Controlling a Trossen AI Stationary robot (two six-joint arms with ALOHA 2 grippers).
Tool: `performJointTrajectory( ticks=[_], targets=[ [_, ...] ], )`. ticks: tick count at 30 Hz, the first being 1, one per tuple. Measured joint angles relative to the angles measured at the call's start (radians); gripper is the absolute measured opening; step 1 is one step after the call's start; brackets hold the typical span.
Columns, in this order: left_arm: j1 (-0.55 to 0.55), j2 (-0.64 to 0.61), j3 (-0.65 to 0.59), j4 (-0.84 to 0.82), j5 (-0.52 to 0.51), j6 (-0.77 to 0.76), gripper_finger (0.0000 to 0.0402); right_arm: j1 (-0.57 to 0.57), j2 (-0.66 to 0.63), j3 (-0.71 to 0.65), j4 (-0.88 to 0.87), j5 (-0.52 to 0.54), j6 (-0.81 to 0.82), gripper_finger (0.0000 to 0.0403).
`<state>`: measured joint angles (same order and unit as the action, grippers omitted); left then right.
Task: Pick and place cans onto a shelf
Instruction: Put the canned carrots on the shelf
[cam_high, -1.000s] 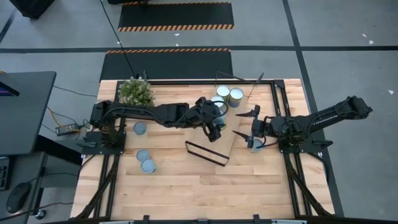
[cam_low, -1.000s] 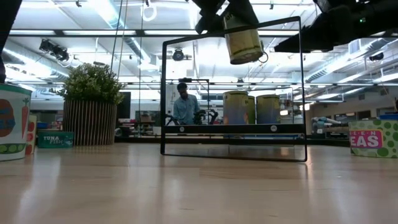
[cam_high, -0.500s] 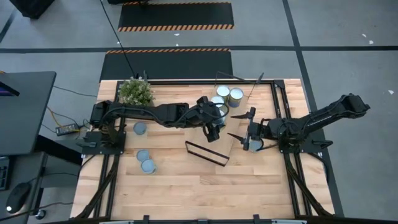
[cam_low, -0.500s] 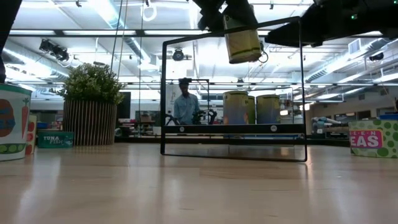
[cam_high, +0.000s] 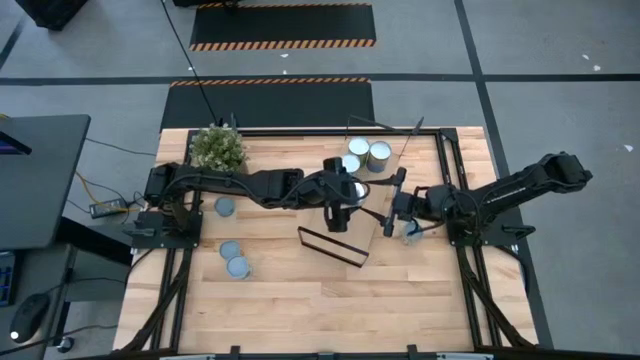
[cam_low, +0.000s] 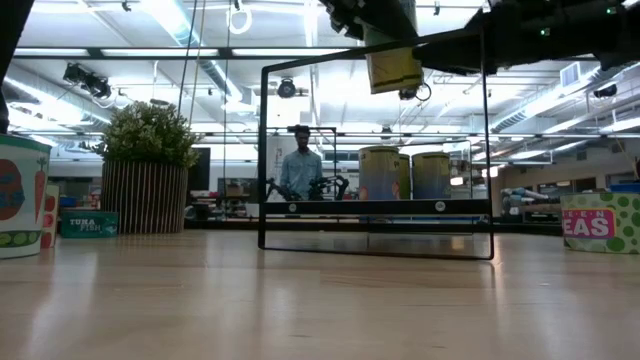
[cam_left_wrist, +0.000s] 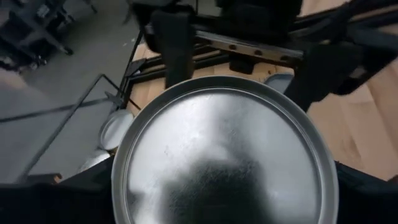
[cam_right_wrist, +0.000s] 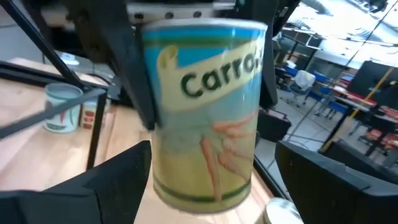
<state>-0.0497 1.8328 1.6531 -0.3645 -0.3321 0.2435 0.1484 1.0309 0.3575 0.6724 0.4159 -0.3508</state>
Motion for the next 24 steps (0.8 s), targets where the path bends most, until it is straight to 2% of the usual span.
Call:
performJointTrajectory(
  ticks=[12, 24],
  targets=[
    [0.0, -0.002, 0.0, 0.011, 0.186, 0.09, 0.0318, -0.008, 0.126, 0.108, -0.062, -0.055, 0.011, 0.035],
    [-0.02, -0.002, 0.0, 0.006, 0.203, 0.163, 0.0318, -0.006, 0.212, 0.149, -0.06, -0.063, -0.006, 0.0347]
  ],
)
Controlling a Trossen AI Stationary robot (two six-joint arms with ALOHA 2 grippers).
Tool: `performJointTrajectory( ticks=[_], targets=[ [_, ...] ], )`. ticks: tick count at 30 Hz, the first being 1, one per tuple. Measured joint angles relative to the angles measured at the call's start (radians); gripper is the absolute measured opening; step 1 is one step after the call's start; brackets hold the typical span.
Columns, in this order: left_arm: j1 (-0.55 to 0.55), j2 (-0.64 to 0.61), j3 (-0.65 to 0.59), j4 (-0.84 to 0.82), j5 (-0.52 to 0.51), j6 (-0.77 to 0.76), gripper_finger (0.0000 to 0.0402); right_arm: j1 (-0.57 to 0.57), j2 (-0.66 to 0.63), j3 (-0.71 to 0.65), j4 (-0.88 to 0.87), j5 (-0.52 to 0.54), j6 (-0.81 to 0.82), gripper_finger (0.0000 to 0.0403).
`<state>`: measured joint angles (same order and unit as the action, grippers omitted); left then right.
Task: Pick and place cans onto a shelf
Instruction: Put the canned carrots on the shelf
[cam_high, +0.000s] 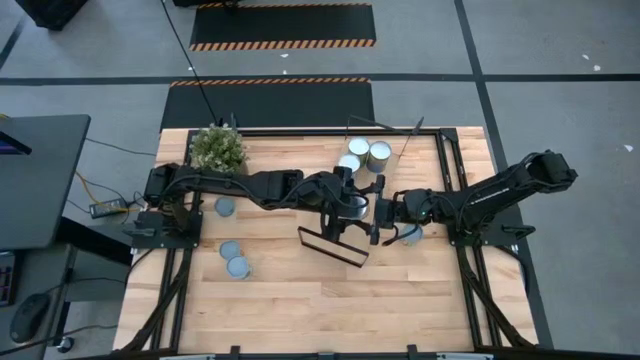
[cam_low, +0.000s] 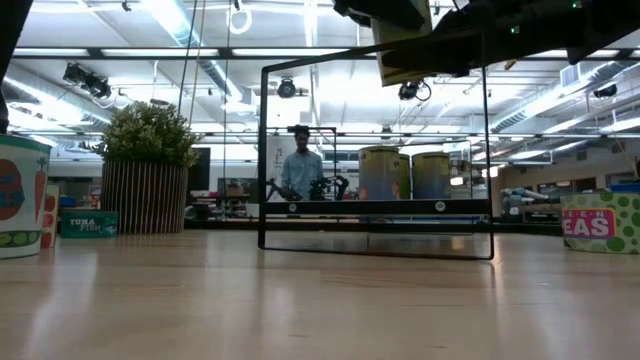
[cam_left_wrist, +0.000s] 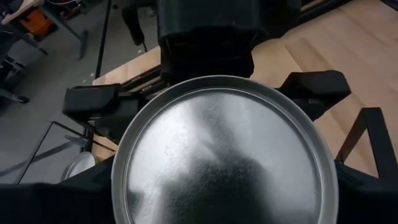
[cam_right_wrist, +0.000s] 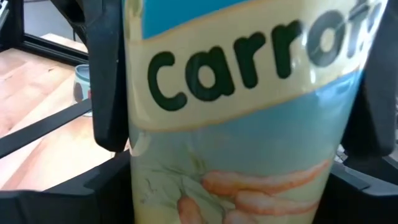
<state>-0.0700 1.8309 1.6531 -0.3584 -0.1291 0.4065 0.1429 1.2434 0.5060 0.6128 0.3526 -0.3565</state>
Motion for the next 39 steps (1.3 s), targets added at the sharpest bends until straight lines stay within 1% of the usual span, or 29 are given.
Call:
performJointTrajectory(
  ticks=[3, 9, 13, 16, 19, 24, 28, 35, 39],
  targets=[
    [0.0, 0.0, 0.0, 0.0, -0.001, -0.001, 0.0318, 0.0, -0.001, 0.0, 0.0, 0.006, -0.003, 0.0341],
    [0.0, 0.0, 0.0, 0.0, -0.005, 0.002, 0.0319, 0.0, -0.005, 0.0, 0.004, 0.008, 0.005, 0.0307],
    [-0.001, 0.0, 0.0, -0.001, -0.013, -0.015, 0.0329, 0.0, -0.005, 0.0, 0.005, -0.002, 0.004, 0.031],
    [-0.001, 0.0, 0.0, -0.005, -0.019, -0.063, 0.0342, 0.0, -0.005, 0.0, 0.004, -0.003, -0.008, 0.0319],
    [-0.002, 0.0, 0.0, -0.011, -0.017, -0.096, 0.035, 0.0, -0.005, -0.001, 0.0, -0.002, -0.01, 0.0317],
    [-0.004, 0.001, 0.0, -0.014, -0.08, -0.112, 0.0351, 0.0, -0.006, -0.001, -0.001, 0.015, -0.008, 0.0313],
    [-0.007, 0.001, 0.0, -0.011, -0.09, -0.111, 0.0351, 0.003, -0.007, -0.001, -0.009, 0.041, -0.006, 0.0315],
    [-0.007, 0.001, 0.0, -0.002, -0.099, -0.113, 0.0352, 0.018, -0.007, -0.001, -0.012, 0.044, -0.003, 0.0315],
    [-0.015, 0.001, 0.0, 0.008, -0.144, -0.139, 0.0352, 0.019, -0.007, -0.001, -0.012, 0.054, -0.003, 0.0315]
  ],
)
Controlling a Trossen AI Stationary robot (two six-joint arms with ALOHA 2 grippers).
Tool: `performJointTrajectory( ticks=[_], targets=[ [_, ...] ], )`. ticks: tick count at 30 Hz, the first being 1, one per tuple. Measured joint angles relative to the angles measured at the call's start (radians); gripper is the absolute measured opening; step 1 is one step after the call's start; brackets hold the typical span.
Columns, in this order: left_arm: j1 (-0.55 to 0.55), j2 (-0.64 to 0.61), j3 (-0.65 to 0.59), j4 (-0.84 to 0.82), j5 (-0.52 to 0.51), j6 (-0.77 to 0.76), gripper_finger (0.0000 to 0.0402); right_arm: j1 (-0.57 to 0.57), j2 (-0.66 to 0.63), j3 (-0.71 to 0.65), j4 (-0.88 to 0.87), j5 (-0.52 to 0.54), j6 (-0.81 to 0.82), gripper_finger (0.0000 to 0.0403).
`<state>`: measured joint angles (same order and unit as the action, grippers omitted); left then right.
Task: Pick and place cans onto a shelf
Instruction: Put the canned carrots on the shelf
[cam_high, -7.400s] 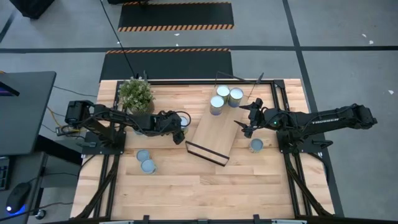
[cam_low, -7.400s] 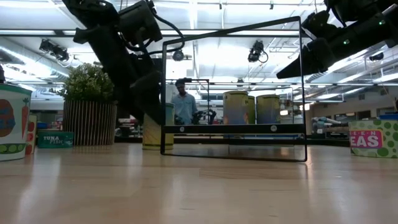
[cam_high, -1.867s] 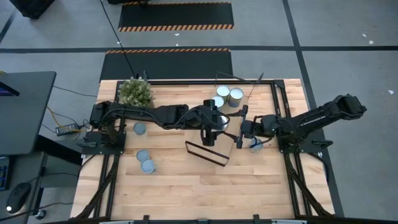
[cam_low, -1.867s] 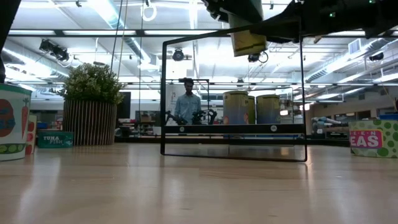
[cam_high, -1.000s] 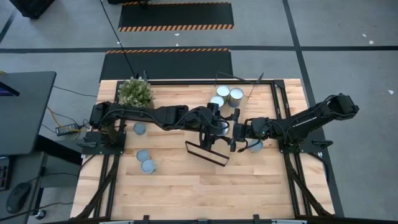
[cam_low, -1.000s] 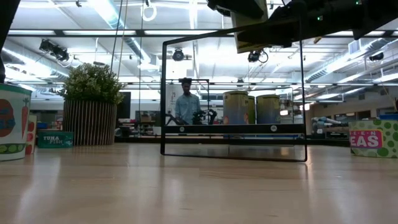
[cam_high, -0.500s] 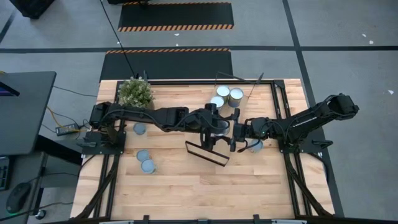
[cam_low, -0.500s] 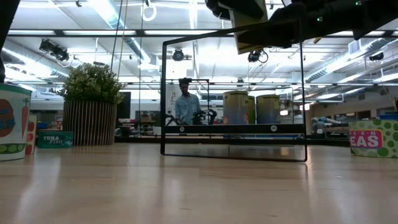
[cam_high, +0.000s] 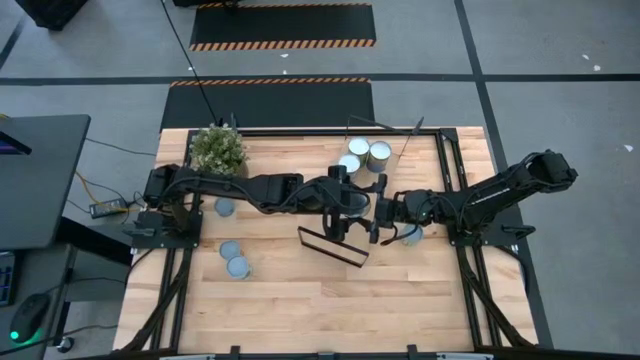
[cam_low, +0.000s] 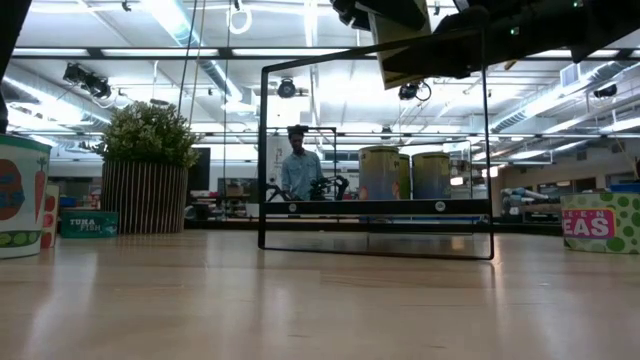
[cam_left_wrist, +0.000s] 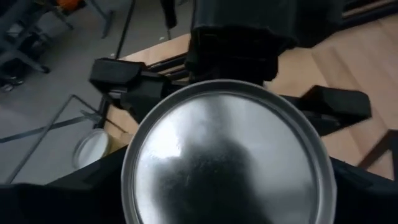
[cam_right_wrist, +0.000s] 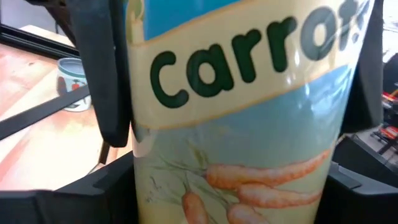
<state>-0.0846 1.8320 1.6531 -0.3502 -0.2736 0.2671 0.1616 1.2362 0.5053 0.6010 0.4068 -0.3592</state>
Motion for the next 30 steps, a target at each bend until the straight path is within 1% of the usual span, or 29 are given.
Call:
performJointTrajectory(
  ticks=[6, 9, 14, 17, 21, 30],
  targets=[
    [-0.029, 0.0, 0.0, 0.005, -0.135, -0.025, 0.0353, 0.0, 0.0, 0.0, 0.002, 0.009, 0.0, 0.0315],
    [-0.032, 0.0, 0.0, 0.008, -0.152, -0.035, 0.0354, 0.0, 0.0, 0.0, -0.001, 0.034, -0.001, 0.0315],
    [-0.032, 0.0, 0.0, 0.012, -0.159, -0.03, 0.0353, 0.0, -0.003, 0.0, -0.009, 0.035, -0.002, 0.0315],
    [-0.038, 0.0, 0.0, 0.015, -0.159, -0.047, 0.0353, 0.0, -0.033, 0.0, -0.067, 0.045, -0.002, 0.0315],
    [-0.044, -0.011, 0.0, 0.03, -0.158, -0.025, 0.0353, 0.0, -0.095, 0.0, -0.158, 0.041, 0.005, 0.0315],
    [-0.059, -0.042, -0.001, 0.046, -0.139, -0.025, 0.0353, -0.001, -0.216, -0.001, -0.434, 0.046, 0.12, 0.0315]
  ],
)
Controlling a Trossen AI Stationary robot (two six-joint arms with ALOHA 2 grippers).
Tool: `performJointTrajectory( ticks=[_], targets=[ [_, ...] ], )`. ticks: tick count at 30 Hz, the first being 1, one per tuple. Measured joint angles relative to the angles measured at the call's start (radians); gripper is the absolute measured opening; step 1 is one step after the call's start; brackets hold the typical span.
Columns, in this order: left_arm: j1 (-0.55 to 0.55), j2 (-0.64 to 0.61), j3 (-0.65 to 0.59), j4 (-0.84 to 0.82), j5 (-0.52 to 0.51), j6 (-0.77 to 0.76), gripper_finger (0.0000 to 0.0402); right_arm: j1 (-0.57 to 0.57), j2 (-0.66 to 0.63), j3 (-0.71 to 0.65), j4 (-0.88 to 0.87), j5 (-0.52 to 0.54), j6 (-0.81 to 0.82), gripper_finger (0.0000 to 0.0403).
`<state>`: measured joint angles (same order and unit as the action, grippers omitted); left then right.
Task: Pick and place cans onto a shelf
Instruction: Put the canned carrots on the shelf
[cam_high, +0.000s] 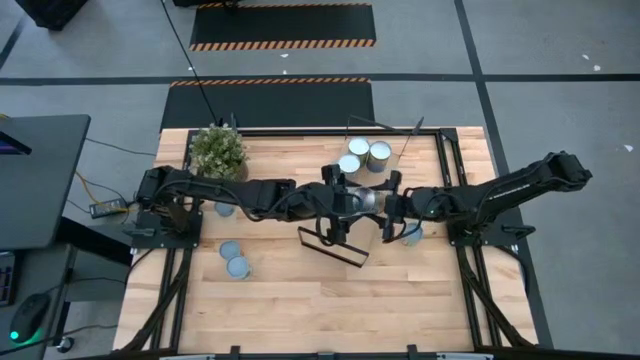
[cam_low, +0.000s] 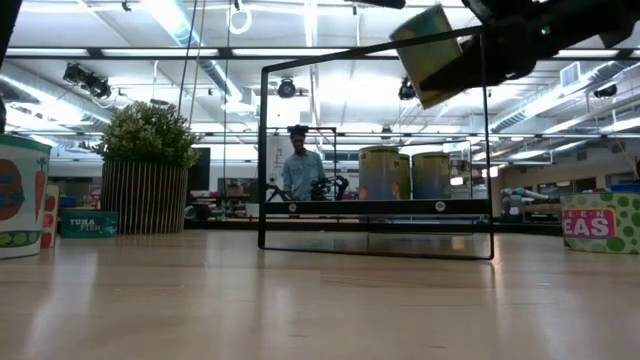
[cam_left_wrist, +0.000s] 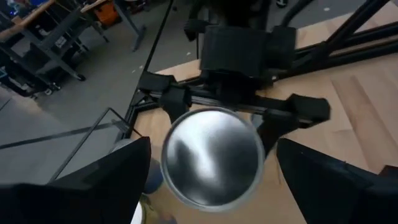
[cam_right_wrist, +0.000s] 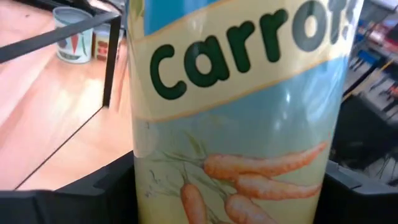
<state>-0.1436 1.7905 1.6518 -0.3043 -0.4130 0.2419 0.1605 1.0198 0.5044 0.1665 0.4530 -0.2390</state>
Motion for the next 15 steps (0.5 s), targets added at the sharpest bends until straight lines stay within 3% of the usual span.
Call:
performJointTrajectory(
  ticks=[6, 15],
  targets=[
    [-0.008, -0.003, 0.0, -0.005, 0.007, -0.02, 0.0353, -0.036, -0.042, -0.079, -0.003, 0.006, 0.077, 0.0315],
    [0.014, -0.005, 0.001, -0.047, 0.017, -0.081, 0.0353, -0.105, -0.052, -0.313, 0.369, -0.036, 0.109, 0.0315]
  ],
)
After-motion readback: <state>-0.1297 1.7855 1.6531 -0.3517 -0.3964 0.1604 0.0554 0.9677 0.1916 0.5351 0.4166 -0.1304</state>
